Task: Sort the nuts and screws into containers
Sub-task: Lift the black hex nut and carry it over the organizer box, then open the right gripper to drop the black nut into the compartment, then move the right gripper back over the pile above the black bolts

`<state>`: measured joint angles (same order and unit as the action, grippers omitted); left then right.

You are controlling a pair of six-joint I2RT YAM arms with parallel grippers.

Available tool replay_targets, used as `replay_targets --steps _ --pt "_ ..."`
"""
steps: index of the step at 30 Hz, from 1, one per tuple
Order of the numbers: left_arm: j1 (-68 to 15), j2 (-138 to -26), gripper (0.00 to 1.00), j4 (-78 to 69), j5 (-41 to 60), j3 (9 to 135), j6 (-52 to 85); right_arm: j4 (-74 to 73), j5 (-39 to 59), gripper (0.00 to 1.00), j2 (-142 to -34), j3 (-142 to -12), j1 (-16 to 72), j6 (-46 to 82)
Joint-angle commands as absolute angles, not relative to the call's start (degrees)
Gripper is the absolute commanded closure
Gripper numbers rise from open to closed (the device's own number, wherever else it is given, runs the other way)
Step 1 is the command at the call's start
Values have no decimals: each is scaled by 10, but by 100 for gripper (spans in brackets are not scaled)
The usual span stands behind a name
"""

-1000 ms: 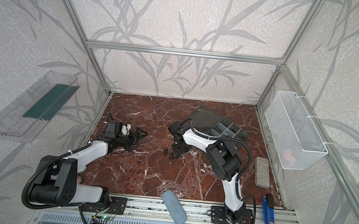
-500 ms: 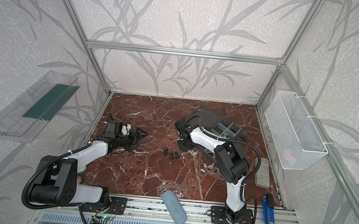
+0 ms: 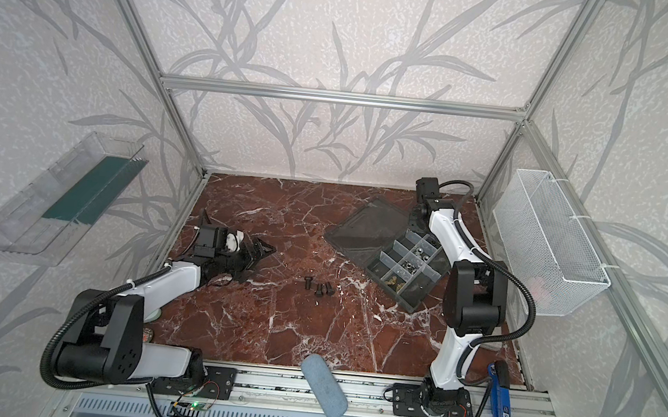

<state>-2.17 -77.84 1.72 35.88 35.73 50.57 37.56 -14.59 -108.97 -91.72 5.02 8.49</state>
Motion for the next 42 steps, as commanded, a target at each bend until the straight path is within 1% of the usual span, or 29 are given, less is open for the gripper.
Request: replay_targets --steps 1,5,13,21,22,26,30,33,38,42 --pt "-20 -767 1 19 359 365 504 383 -165 100 -1125 -941 31 86" --pt "-19 -769 1 19 358 367 504 376 -159 100 -1153 -952 7 94" --pt "-19 -770 0 18 355 366 504 369 -163 100 -1193 -967 -6 85" --pt "-20 -768 1 18 356 365 505 370 -157 100 -1204 -971 -8 83" --pt "-19 -768 0 17 355 365 504 372 -157 99 -1205 -971 -8 82" --pt "-20 -767 1 18 356 364 504 382 -158 75 -1210 -976 -8 78" --pt "-19 -767 0 18 357 364 504 388 -140 59 -1209 -981 -8 66" --pt "-20 -765 0 19 359 364 504 402 -113 53 -1203 -986 -9 55" --pt "-20 -756 0 28 355 364 501 418 -89 50 -1163 -975 -9 47" --pt "-20 -756 1 26 356 363 503 408 6 49 -1091 -921 -6 26"
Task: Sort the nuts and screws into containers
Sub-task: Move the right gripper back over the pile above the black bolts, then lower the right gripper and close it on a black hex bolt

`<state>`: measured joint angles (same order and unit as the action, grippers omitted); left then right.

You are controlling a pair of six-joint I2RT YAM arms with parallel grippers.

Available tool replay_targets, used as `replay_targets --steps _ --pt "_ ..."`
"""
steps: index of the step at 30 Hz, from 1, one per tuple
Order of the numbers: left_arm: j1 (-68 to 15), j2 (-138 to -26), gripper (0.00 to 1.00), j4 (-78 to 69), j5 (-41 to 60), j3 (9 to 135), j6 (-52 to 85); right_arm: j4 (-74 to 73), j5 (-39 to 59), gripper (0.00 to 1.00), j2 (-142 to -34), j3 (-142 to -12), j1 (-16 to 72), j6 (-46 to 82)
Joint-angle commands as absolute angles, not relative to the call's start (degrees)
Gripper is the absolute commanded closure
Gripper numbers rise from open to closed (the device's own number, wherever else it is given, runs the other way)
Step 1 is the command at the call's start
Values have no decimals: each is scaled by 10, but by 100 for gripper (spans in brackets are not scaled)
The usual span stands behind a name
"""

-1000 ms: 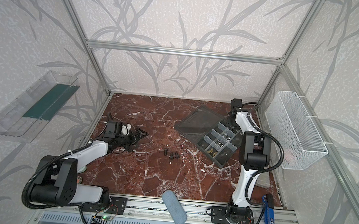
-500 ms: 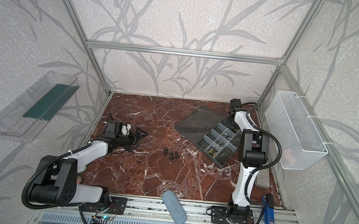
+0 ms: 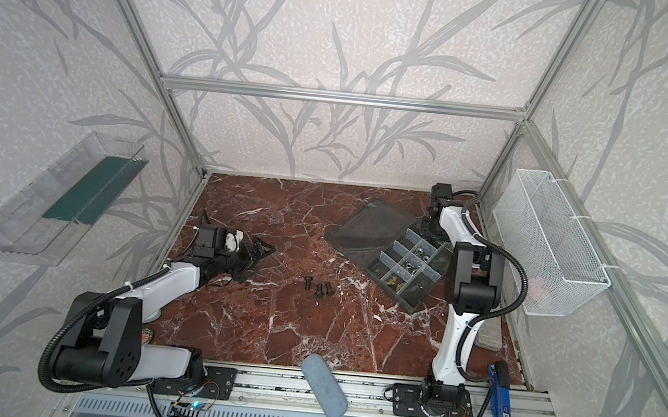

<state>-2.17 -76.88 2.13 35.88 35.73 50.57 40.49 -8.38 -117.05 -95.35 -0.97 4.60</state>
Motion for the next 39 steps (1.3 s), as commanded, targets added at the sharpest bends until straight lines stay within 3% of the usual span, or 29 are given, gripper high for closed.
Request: replay_targets --steps 1,6,16,26,39 --pt "-19 -756 0 26 356 363 503 405 30 49 -1070 -904 -4 27" --pt "-19 -756 0 25 355 362 504 403 109 48 -984 -820 30 23" --pt "-20 -761 1 25 355 363 503 415 92 46 -903 -732 214 24" --pt "-19 -764 1 24 357 362 501 399 59 45 -968 -694 392 132" --pt "-20 -767 0 22 360 361 500 386 59 42 -1056 -734 462 212"
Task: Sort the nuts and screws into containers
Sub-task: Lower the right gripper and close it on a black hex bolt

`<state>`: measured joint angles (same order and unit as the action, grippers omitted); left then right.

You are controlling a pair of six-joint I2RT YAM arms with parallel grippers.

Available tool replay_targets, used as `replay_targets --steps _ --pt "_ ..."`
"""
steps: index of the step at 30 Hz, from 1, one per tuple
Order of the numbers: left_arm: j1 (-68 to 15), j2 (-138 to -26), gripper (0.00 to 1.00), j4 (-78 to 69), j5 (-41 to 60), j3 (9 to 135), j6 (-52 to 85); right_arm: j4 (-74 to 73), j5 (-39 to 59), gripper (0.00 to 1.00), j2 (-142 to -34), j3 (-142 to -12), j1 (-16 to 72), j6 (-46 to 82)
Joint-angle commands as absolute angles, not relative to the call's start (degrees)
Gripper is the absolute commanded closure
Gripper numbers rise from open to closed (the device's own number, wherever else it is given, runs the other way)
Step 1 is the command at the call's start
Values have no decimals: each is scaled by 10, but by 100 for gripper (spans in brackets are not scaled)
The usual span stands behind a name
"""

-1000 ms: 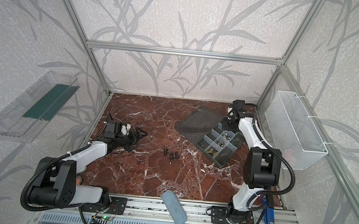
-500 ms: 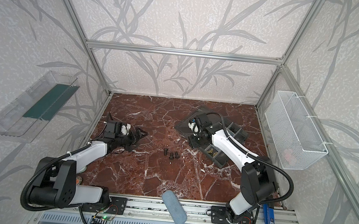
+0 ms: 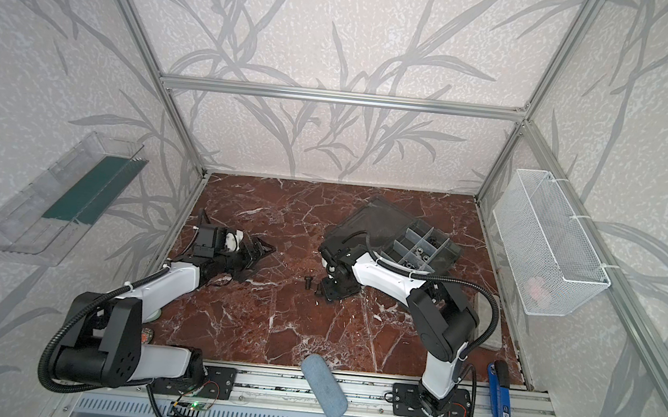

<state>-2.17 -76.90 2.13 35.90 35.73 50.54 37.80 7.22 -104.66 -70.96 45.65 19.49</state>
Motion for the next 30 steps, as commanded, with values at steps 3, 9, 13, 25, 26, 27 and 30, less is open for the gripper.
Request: replay_targets --steps 3,9,13,25,26,27,30 --pt "-20 -769 1 16 360 358 502 391 49 42 -1066 -742 462 222" --pt "-19 -777 0 8 366 357 502 386 57 42 -1080 -747 462 227" --pt "-20 -780 0 7 366 358 501 384 54 42 -1094 -751 462 228" --pt "-19 -784 1 5 364 357 502 371 8 42 -1118 -758 462 248" --pt "-19 -784 1 5 365 357 502 370 4 43 -1119 -758 462 248" --pt "-19 -786 1 5 365 357 502 368 1 43 -1121 -758 462 246" --pt "-19 -789 0 3 364 357 502 367 2 45 -1129 -762 462 243"
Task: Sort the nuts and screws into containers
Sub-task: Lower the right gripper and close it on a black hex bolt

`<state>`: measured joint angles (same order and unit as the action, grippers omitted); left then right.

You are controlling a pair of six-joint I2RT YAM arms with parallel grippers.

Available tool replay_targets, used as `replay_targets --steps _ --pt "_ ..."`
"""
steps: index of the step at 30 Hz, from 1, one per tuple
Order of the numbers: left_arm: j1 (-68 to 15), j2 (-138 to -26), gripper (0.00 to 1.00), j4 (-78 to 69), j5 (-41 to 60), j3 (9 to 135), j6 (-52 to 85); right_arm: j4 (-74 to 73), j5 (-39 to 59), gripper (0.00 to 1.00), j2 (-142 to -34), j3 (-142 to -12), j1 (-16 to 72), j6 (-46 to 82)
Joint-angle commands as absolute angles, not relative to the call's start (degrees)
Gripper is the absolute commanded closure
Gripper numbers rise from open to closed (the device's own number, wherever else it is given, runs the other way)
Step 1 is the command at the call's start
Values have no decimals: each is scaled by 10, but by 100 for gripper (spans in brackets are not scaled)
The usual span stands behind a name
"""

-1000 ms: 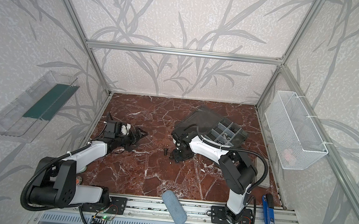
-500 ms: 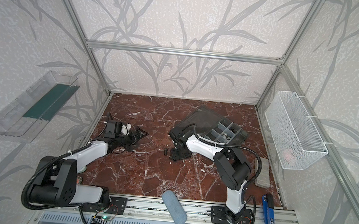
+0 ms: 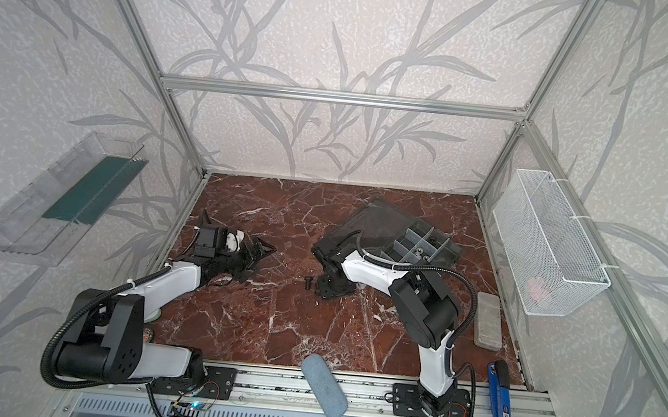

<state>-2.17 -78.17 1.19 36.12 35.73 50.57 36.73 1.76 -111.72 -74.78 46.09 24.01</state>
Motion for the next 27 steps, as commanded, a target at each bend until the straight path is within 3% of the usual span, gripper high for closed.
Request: replay_targets --steps 1,7,19,27 --pt "-19 -790 0 2 364 357 502 368 2 47 -1132 -764 462 242" --pt "-19 -793 1 0 364 358 503 375 0 57 -1140 -769 463 241" --pt "-19 -797 0 -1 365 357 504 390 -12 67 -1145 -773 466 235" --pt "-19 -798 0 -2 365 357 503 388 -6 90 -1148 -777 468 227"
